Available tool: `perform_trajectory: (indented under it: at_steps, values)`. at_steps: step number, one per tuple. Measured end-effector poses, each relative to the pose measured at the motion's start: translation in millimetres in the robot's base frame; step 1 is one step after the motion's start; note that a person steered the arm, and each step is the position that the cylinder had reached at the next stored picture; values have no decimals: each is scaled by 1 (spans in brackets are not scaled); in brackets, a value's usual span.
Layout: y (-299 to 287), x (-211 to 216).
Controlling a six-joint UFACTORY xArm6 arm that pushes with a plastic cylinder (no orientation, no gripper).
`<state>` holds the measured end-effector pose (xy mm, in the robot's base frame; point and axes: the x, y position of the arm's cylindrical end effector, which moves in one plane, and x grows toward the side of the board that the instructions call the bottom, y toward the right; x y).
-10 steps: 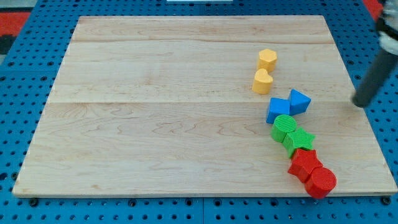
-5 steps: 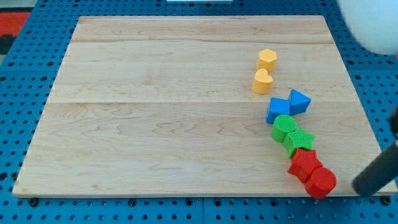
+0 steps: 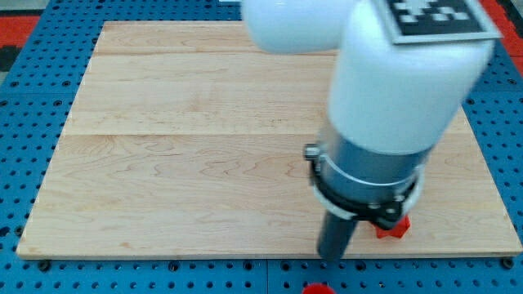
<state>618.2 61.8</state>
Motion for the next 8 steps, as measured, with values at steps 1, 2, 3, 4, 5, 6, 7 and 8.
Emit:
perform_trajectory:
  at_steps: [1,2,3,4,5,6,7,8]
  values:
    - [-5,1]
    - [68,-14]
    - [114,-16]
    - [106,-5]
    - [137,-1]
    - [160,-8]
    - [126,-41]
    - [69,-80]
